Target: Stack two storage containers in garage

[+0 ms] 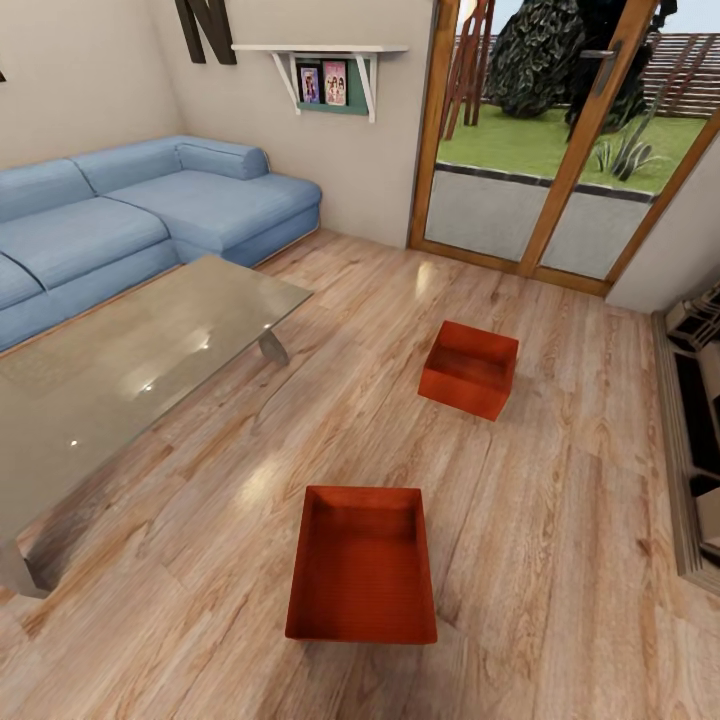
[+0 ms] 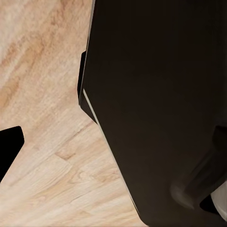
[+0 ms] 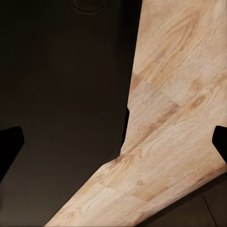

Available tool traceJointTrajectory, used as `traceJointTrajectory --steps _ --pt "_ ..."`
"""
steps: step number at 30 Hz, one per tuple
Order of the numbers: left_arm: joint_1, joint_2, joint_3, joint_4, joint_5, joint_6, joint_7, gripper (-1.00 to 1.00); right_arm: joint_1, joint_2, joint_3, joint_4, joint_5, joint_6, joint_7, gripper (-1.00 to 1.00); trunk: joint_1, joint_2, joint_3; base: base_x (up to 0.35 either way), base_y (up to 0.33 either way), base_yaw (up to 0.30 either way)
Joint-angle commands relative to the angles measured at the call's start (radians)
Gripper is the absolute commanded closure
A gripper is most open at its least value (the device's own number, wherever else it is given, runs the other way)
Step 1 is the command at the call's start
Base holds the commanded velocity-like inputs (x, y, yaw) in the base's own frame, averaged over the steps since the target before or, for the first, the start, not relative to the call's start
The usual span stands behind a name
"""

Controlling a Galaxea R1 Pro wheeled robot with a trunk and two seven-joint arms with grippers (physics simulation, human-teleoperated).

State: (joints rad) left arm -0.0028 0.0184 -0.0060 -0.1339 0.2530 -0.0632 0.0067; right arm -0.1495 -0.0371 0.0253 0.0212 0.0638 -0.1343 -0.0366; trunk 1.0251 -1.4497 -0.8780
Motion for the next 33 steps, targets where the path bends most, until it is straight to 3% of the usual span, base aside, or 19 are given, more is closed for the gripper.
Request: traceJointTrajectory --steps 1,12,15,16,18,19,21,26,30,33 --pt "0.000 -0.001 0.001 0.000 0.006 -0.003 0.000 -1.00 -0.001 0.000 0.001 0.002 0.006 -0.004 -0.004 -1.00 0.000 0.000 -0.001 0.000 0.000 0.000" --pt "0.000 -0.004 0.008 -0.011 0.014 -0.001 -0.002 -1.00 -0.001 -0.006 0.000 -0.013 0.009 -0.003 0.006 -1.00 0.000 0.000 -0.001 0.000 0.000 0.000" --pt "0.000 0.004 0.007 -0.092 0.009 0.006 0.004 -1.00 -0.001 -0.003 0.003 -0.134 0.017 0.007 0.011 -1.00 0.000 0.000 -0.001 0.000 0.000 0.000" --pt "0.000 0.023 0.005 -0.221 0.008 0.013 0.006 -1.00 -0.001 -0.007 0.005 -0.271 0.012 0.077 0.013 -1.00 0.000 0.000 -0.001 0.000 0.000 0.000" --pt "0.000 0.039 0.006 -0.270 0.007 0.026 0.008 -1.00 -0.001 -0.008 0.004 -0.384 0.008 0.131 0.013 -1.00 0.000 0.000 -0.001 0.000 0.000 0.000" --pt "-0.003 0.056 0.006 -0.373 0.005 0.106 0.019 -1.00 0.000 -0.008 0.000 -0.590 0.005 0.272 0.013 -1.00 0.000 0.000 -0.001 0.000 0.000 0.000" --pt "-0.016 0.063 0.007 -0.417 0.005 0.159 0.020 -1.00 -0.002 -0.008 -0.001 -0.653 0.004 0.354 0.012 -1.00 0.000 0.000 -0.001 0.000 0.000 0.000" --pt "-0.121 0.063 0.006 -0.433 0.003 0.224 0.022 -1.00 -0.099 -0.009 -0.002 -0.685 0.003 0.452 0.010 -1.00 0.000 0.000 -0.001 0.000 0.000 0.000" --pt "-0.269 0.062 0.005 -0.439 -0.002 0.373 0.041 -1.00 -0.252 -0.008 -0.015 -0.688 0.002 0.558 0.005 -1.00 0.000 0.000 -0.001 0.000 0.000 0.000" --pt "-0.346 0.060 0.004 -0.442 -0.005 0.453 0.064 -1.00 -0.332 -0.008 -0.029 -0.682 0.000 0.596 0.004 -1.00 0.000 0.000 -0.001 0.000 0.000 0.000"
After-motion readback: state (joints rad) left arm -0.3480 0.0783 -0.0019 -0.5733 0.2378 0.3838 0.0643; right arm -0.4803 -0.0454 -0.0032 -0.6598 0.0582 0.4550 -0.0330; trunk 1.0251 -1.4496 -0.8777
